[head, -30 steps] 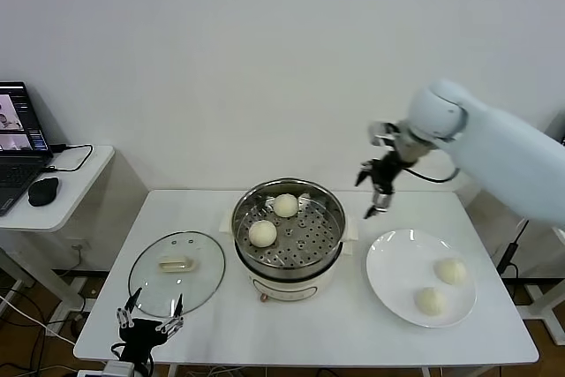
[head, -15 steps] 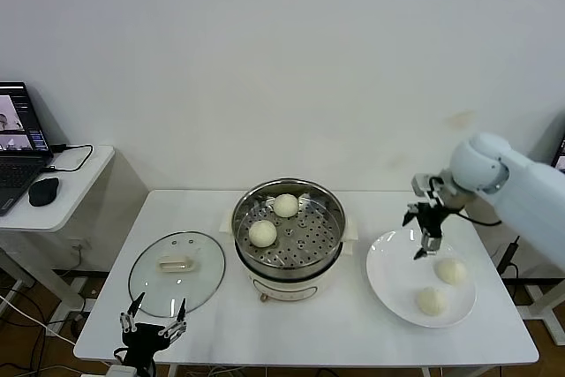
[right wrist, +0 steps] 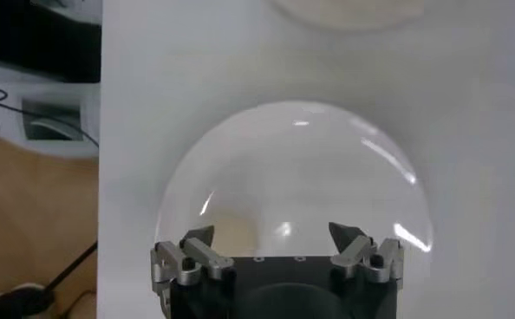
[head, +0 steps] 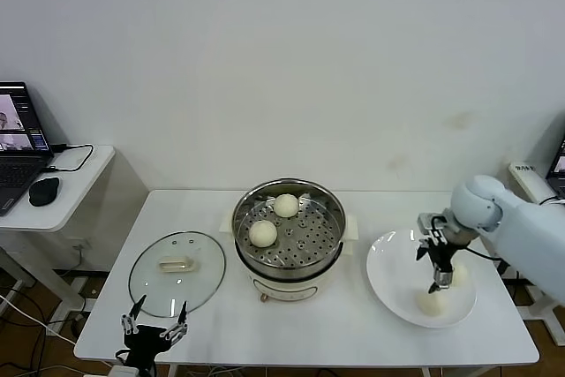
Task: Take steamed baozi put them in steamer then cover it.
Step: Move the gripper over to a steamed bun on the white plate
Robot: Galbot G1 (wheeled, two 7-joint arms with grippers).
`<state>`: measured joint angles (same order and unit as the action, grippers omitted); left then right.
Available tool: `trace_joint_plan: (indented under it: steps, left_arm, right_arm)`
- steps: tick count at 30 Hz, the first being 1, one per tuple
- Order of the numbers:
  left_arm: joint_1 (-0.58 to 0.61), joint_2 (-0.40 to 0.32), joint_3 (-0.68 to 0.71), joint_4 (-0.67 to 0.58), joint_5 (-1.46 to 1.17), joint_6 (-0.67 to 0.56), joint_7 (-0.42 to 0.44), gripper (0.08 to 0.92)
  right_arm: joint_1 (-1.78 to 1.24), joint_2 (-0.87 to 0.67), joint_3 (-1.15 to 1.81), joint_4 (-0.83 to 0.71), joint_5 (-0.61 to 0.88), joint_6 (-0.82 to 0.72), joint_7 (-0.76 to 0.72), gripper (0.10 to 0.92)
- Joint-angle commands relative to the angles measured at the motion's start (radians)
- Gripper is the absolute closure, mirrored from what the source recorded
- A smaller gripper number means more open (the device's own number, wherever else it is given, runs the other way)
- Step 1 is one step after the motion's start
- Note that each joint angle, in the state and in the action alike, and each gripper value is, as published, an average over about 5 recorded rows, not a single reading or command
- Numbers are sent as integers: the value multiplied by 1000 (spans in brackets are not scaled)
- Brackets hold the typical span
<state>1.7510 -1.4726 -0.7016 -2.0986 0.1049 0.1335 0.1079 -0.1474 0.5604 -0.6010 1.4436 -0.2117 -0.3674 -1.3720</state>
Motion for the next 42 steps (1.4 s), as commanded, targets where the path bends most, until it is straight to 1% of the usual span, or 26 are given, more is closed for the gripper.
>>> trace_joint_plan:
  steps: [1, 21, 31, 42]
  left_arm:
    - [-5, 1, 2, 12, 1, 1, 1, 177]
    - [-7, -4, 8, 22, 4, 3, 8, 177]
    - [-14, -2, 4, 29, 3, 3, 10, 177]
    - [-20, -4, 5, 36, 3, 4, 11, 177]
  right_arm:
    - [-71, -5, 21, -19, -38, 10, 4, 203]
    - [-103, 14, 21, -46, -87, 39, -3, 203]
    - [-104, 38, 24, -79, -93, 41, 12, 203]
    - [-112, 41, 27, -82, -95, 41, 6, 203]
